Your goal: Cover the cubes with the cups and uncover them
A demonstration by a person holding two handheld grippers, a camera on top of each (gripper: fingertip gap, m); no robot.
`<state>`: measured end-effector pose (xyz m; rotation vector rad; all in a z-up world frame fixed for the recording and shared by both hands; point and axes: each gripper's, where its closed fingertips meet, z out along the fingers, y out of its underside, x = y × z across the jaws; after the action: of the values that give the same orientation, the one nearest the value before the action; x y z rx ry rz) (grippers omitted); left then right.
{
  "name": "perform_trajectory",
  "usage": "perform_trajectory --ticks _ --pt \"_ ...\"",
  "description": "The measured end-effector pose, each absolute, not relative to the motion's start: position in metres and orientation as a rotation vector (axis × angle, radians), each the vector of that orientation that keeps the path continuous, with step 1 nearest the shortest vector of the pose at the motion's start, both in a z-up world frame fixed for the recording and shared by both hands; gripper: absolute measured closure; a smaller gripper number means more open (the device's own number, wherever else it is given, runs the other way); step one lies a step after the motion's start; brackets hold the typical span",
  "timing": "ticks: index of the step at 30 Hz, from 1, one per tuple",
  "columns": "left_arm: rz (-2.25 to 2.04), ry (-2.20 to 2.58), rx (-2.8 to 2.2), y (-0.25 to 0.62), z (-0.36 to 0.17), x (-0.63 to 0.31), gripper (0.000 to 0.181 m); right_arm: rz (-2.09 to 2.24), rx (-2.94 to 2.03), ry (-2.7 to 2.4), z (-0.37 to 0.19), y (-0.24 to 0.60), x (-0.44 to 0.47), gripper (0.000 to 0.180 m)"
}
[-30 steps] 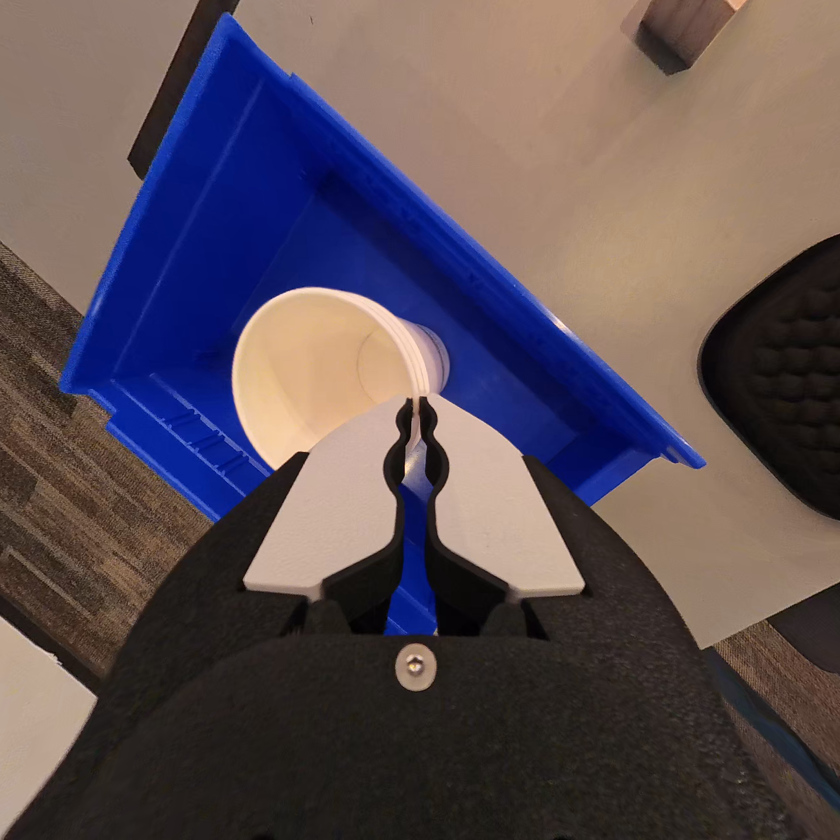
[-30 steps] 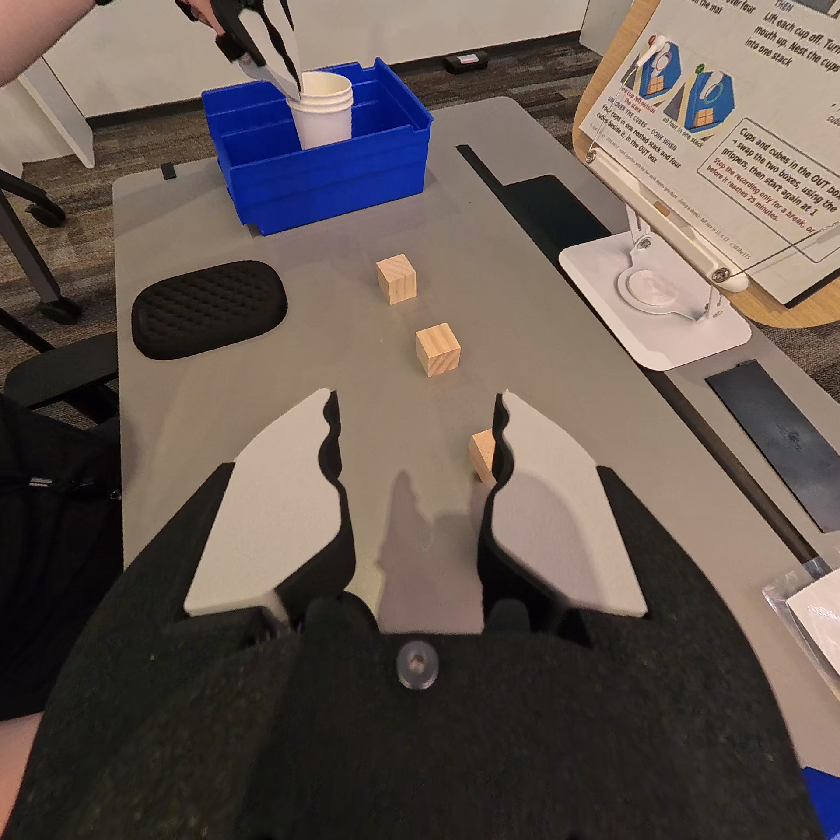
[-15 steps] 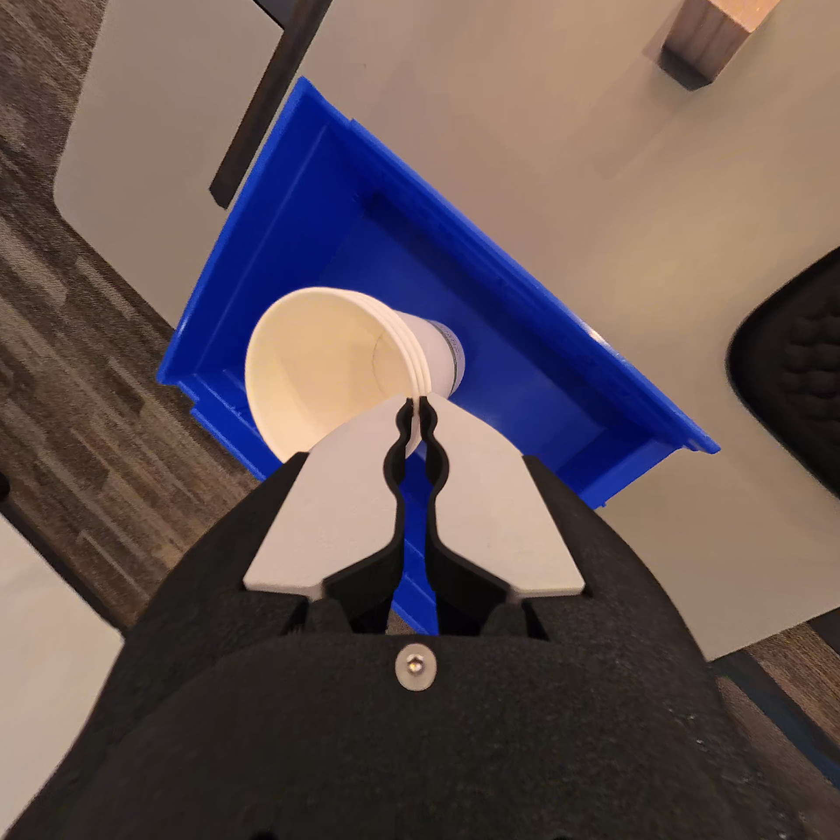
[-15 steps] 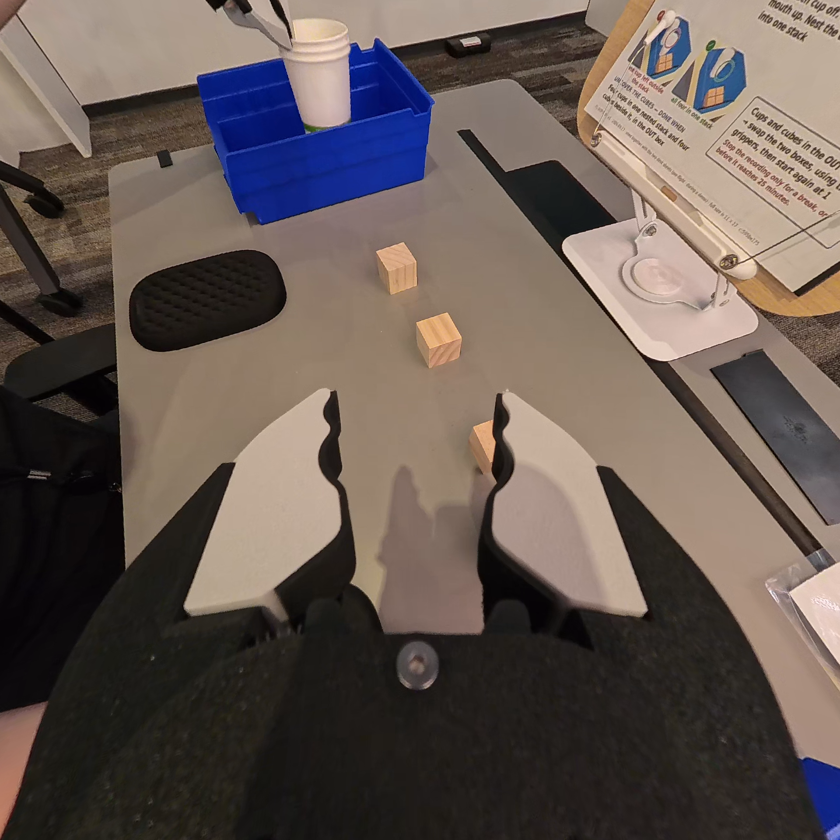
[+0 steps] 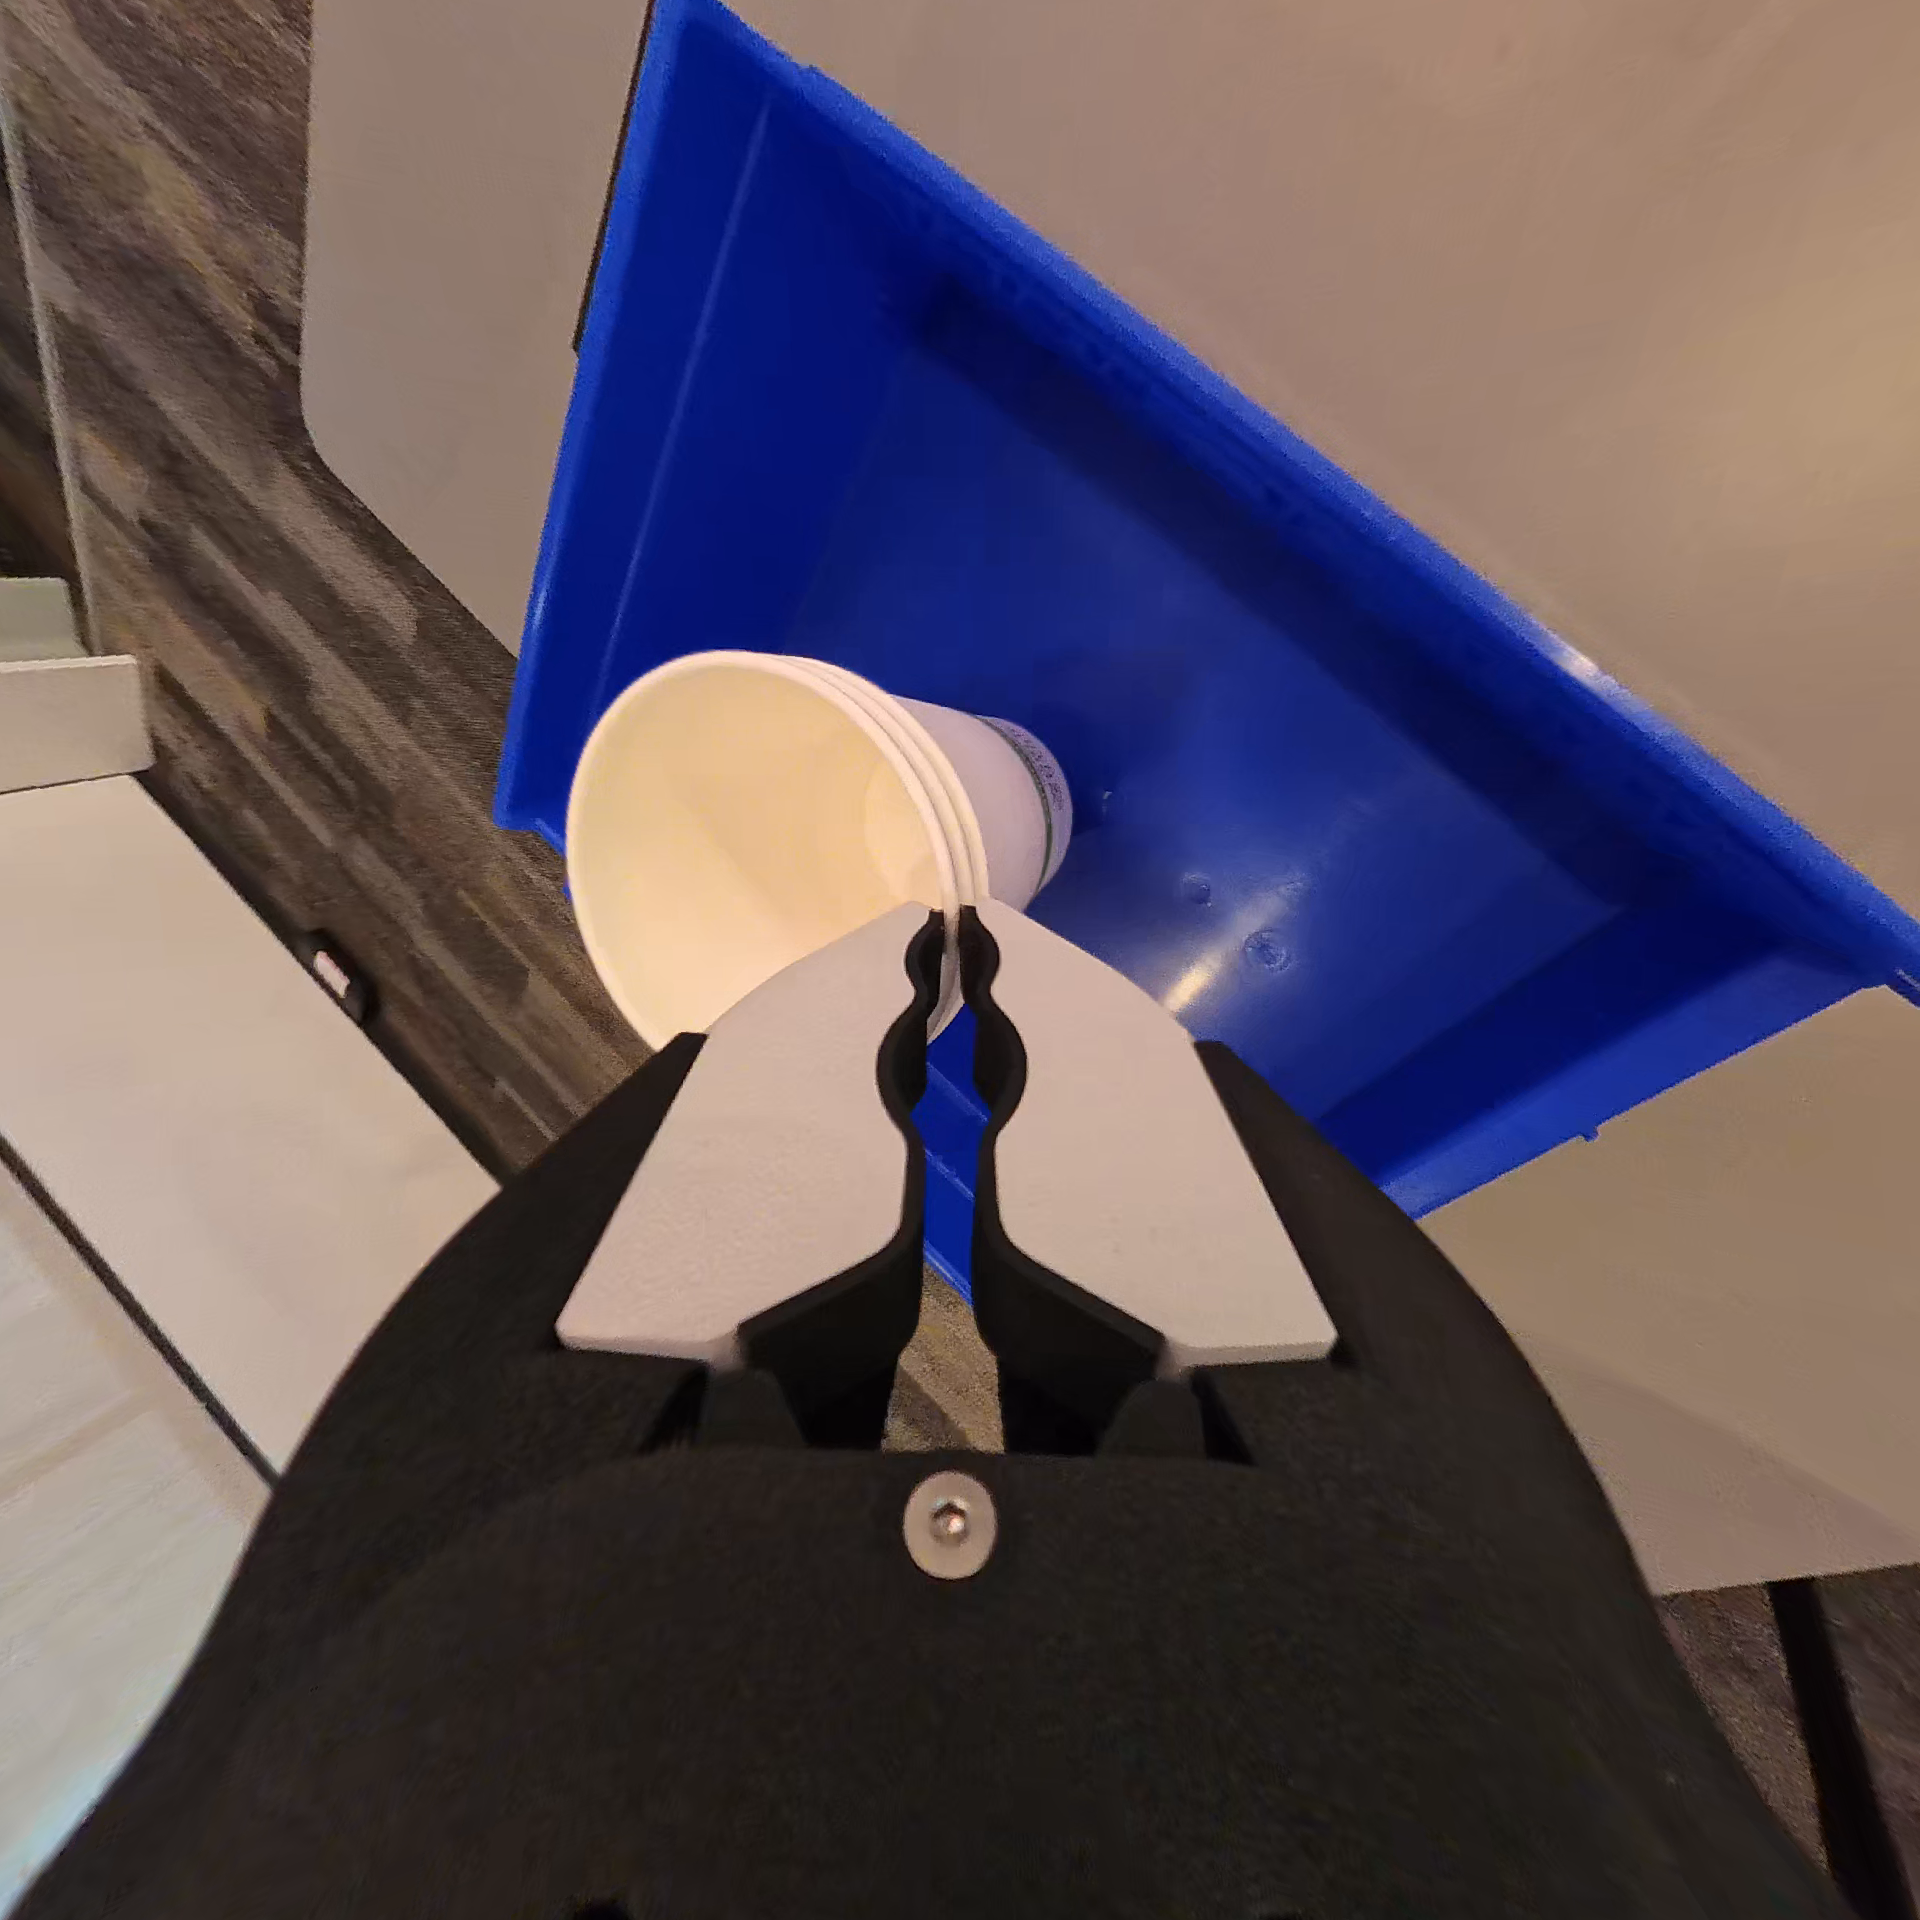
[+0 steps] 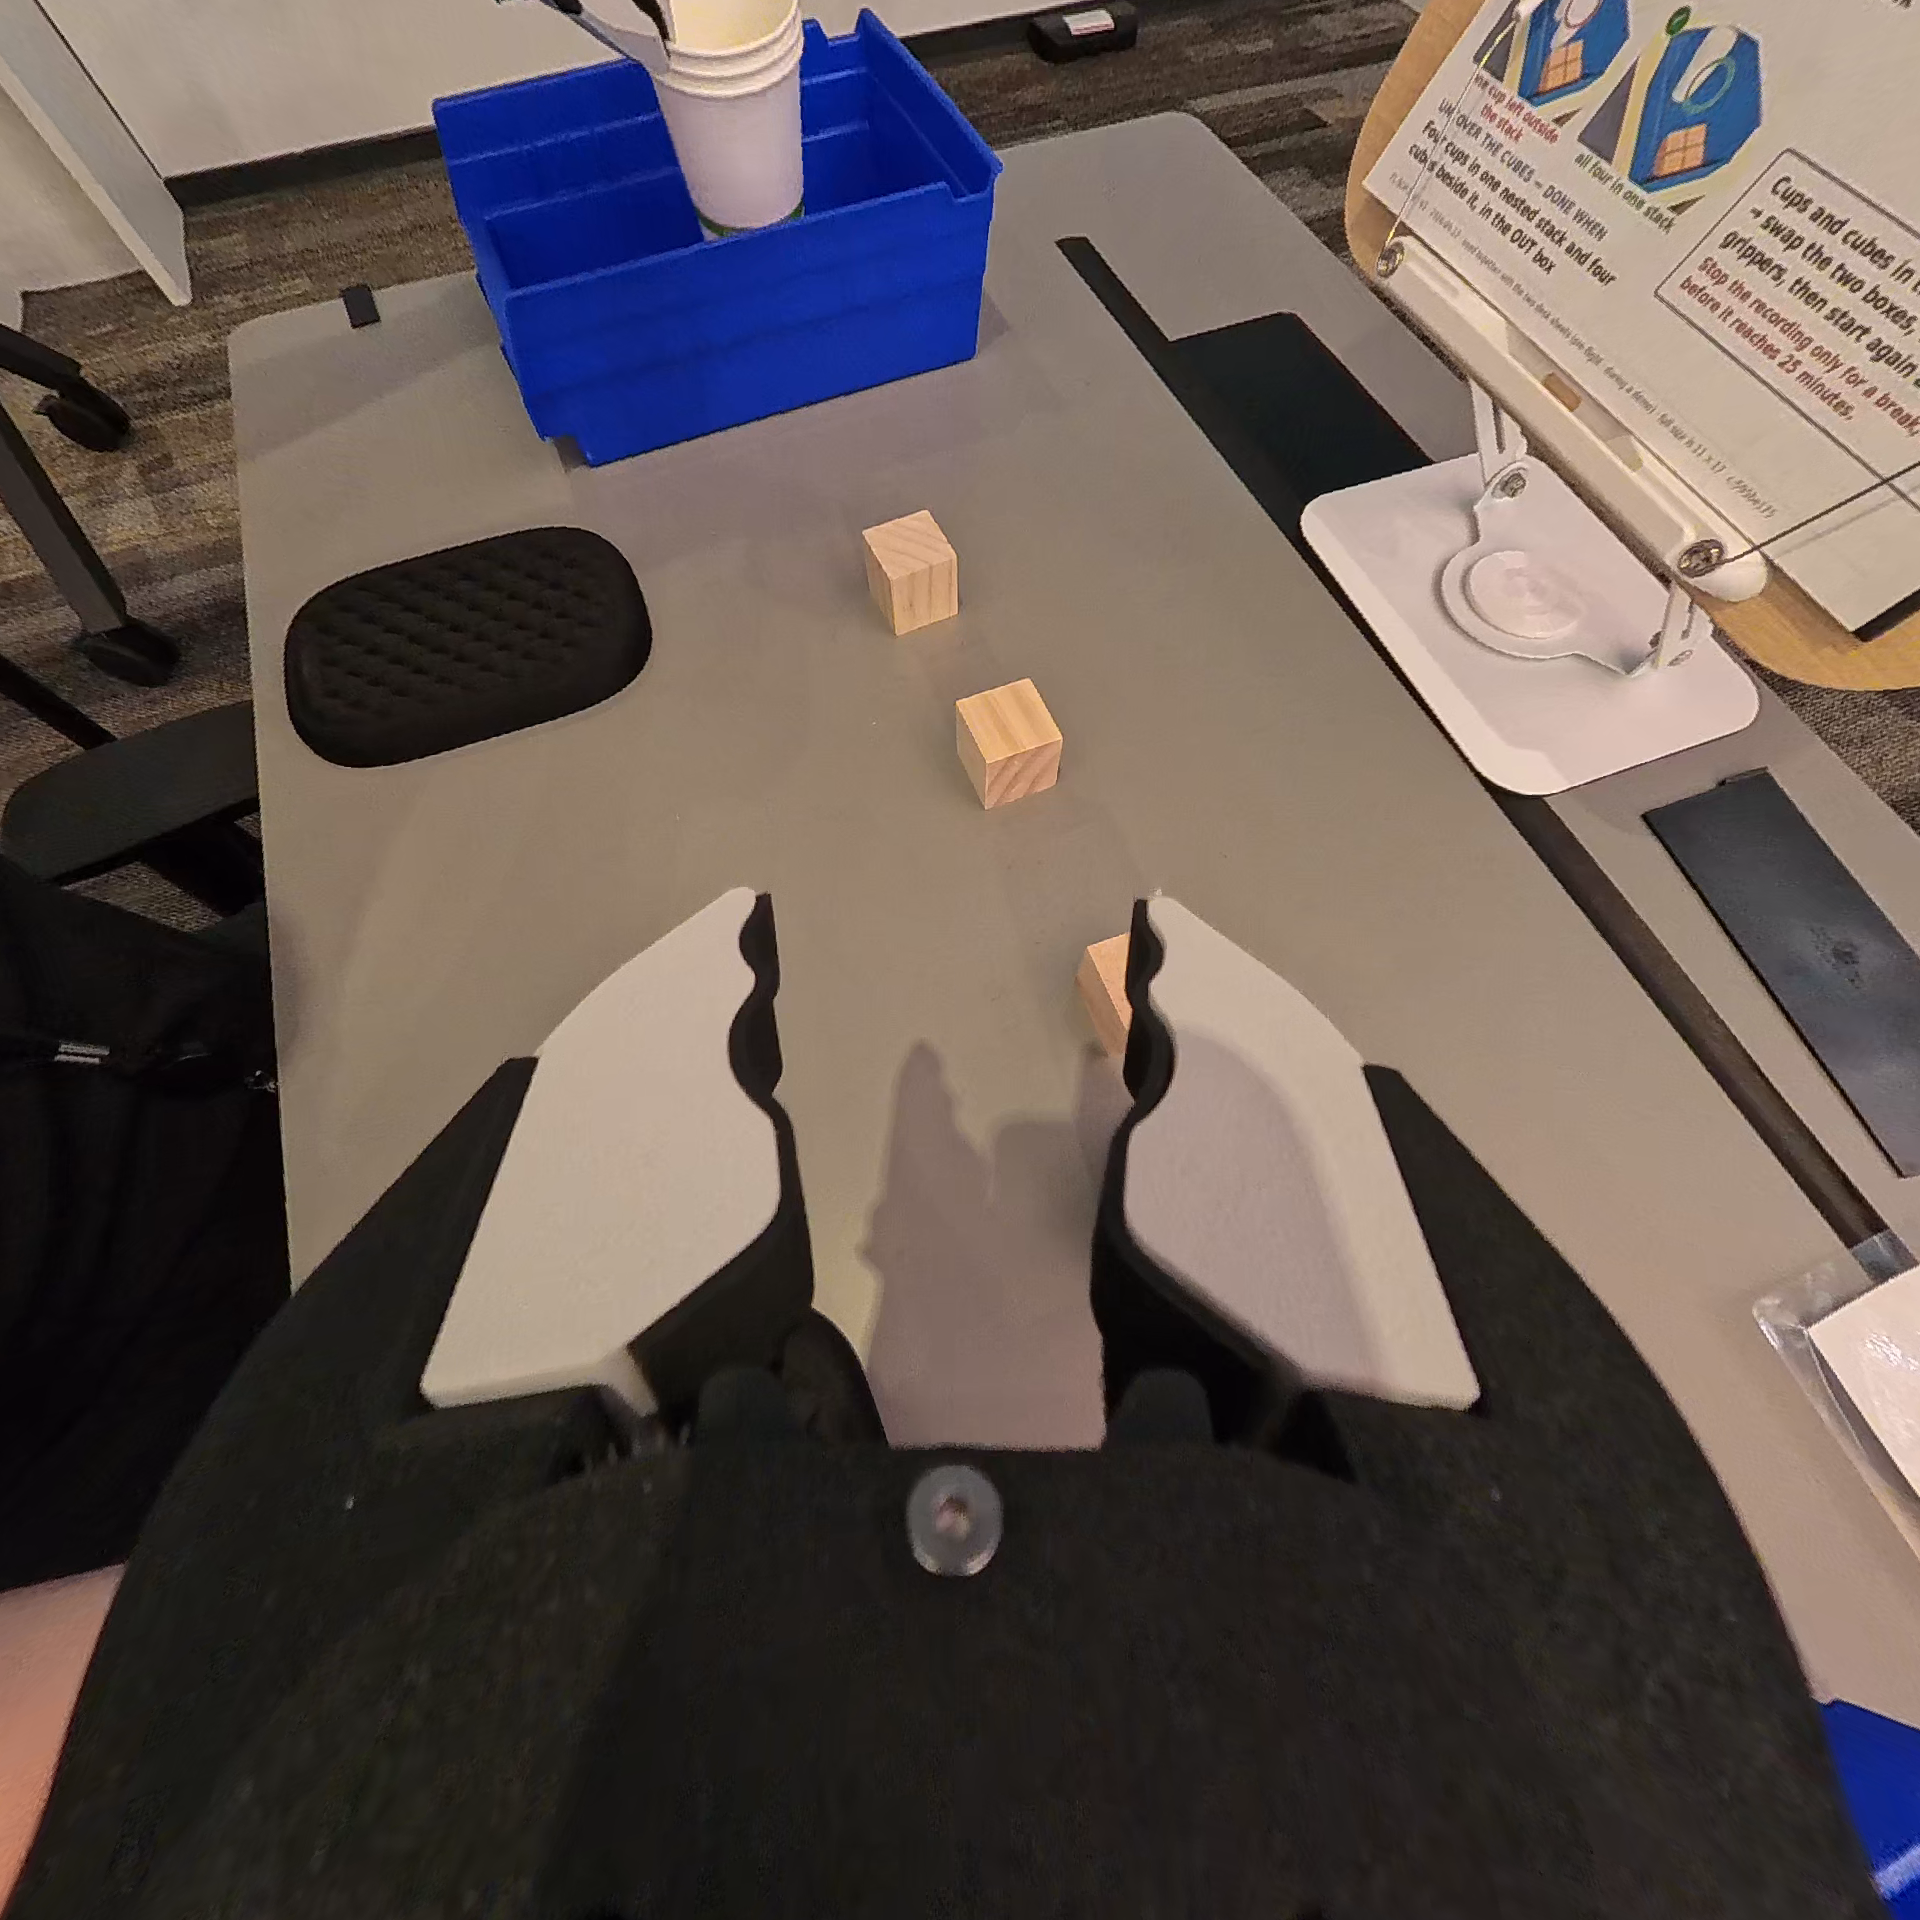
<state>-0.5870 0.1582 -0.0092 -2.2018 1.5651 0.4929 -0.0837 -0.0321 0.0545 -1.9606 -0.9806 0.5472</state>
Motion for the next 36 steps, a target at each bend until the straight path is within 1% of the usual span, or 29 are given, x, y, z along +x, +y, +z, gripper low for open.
perform_trajectory --ticks 5,10,22,29,36 --pt "0.532 1.544 -2.137 0.163 -0.003 -0.582 0.178 0.547 -1.965 -0.980 0.054 -0.032 -0.083 0.116" --pt "0.680 1.545 -2.052 0.170 0.004 -0.588 0.178 0.552 -1.964 -0.978 0.054 -0.032 -0.082 0.116" --pt "0.628 1.503 -2.091 0.168 0.006 -0.593 0.178 0.554 -1.973 -0.982 0.052 -0.033 -0.082 0.116" --pt "0.655 1.486 -2.061 0.168 0.030 -0.594 0.178 0.558 -1.984 -0.983 0.049 -0.032 -0.081 0.116" --pt "0.697 1.458 -2.000 0.166 0.071 -0.591 0.178 0.567 -1.986 -0.982 0.047 -0.032 -0.080 0.116"
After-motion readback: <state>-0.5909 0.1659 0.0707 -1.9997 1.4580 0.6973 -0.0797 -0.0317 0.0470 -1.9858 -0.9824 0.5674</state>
